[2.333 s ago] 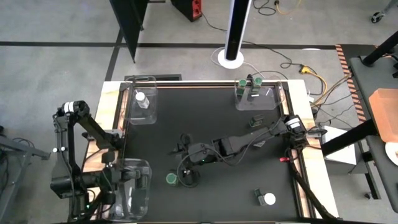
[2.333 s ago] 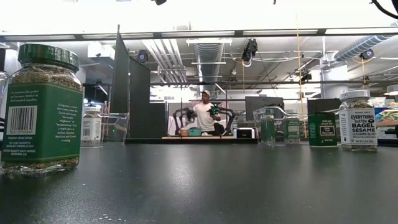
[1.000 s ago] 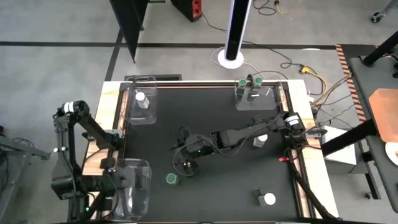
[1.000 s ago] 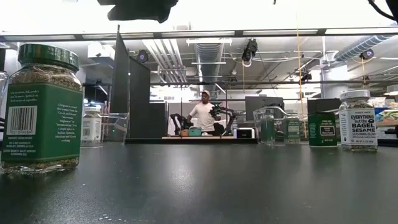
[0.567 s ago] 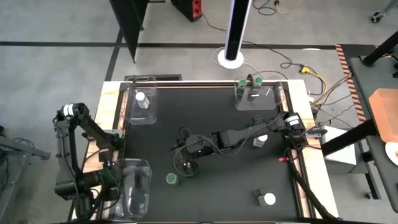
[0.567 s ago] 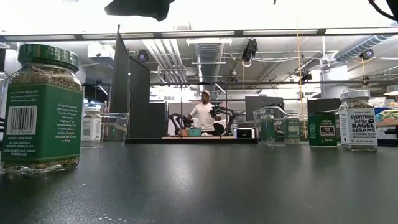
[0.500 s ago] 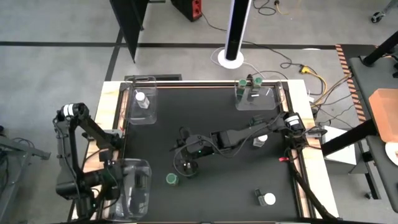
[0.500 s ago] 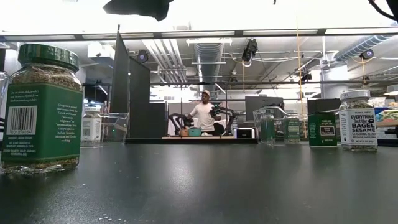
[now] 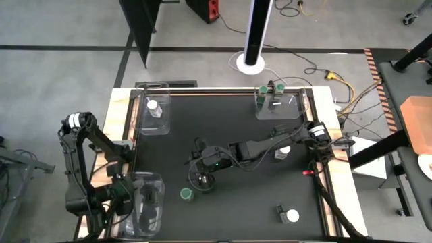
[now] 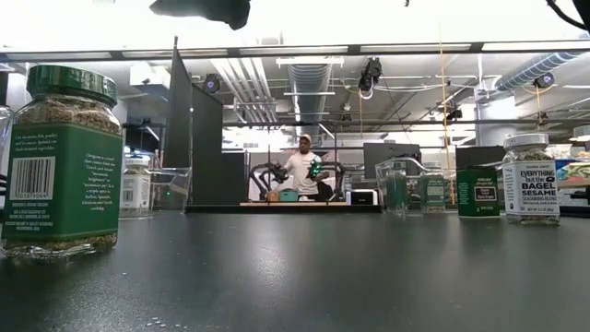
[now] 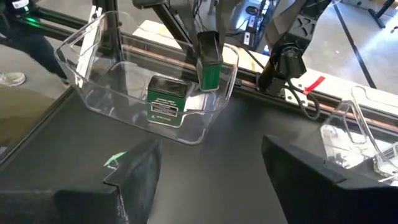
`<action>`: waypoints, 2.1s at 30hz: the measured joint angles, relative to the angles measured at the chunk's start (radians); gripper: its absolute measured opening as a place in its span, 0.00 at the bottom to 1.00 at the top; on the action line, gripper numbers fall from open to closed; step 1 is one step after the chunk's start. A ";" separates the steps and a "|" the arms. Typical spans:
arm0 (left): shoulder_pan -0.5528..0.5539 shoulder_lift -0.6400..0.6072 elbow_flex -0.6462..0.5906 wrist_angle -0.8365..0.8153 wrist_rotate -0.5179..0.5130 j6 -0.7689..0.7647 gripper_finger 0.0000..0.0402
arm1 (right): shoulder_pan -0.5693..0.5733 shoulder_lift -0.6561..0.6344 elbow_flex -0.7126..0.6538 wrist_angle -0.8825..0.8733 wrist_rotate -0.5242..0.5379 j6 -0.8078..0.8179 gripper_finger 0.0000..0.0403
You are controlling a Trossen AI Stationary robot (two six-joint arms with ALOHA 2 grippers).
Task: Sort spices by type
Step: Put the bottom left black seasoning can into the bottom transparent bin
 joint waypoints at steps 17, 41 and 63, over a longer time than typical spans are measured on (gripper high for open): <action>0.003 0.057 -0.007 0.012 -0.093 -0.221 0.29 | 0.000 0.000 0.000 0.045 0.000 0.007 0.71; -0.016 -0.221 -0.147 -0.021 -0.335 0.142 0.29 | 0.002 0.000 0.000 0.051 0.000 0.034 0.73; -0.072 -0.288 -0.119 0.124 -0.222 0.465 0.29 | 0.003 0.000 -0.002 0.051 0.000 0.077 0.74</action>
